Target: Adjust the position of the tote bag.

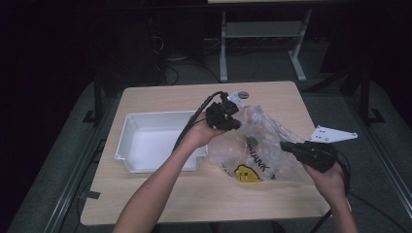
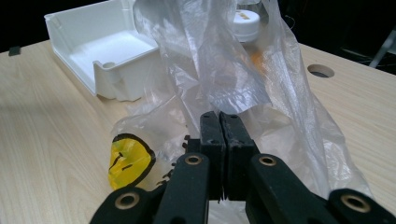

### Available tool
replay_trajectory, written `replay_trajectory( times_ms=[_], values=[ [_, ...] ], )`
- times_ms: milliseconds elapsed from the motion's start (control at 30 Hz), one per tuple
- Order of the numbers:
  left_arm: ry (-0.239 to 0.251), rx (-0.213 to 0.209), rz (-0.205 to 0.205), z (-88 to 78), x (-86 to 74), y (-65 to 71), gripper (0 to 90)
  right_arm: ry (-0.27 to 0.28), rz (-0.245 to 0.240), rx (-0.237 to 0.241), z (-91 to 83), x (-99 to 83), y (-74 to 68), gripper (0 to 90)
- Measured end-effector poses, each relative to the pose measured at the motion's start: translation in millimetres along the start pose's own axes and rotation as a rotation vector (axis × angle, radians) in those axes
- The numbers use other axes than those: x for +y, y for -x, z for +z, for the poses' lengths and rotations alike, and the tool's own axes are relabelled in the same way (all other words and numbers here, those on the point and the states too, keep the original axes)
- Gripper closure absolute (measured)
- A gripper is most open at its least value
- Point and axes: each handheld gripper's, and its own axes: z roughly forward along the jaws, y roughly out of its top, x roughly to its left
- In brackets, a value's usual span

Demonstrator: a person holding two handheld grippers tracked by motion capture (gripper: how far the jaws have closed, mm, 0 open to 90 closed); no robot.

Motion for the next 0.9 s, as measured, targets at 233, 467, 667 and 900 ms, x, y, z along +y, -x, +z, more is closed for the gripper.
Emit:
replay_trajectory(
  times_ms=[233,467,667,900],
  values=[
    [-0.039,0.000,-0.035,5.0,-18.0,-8.4,90.0,-0.015,-0.011,0.011,5.6,0.7,-3.5,89.3],
    [-0.071,-0.002,-0.071,11.9,-30.9,-14.7,90.0,-0.030,-0.019,0.024,9.6,-0.3,-6.5,89.4],
    [-0.084,-0.008,-0.103,17.7,-37.8,-16.4,90.0,-0.049,-0.021,0.033,13.0,-1.7,-10.0,89.3],
    [-0.029,-0.039,-0.116,9.2,-41.8,-16.1,82.3,-0.055,-0.037,0.047,18.4,0.1,-16.0,89.6]
  ],
)
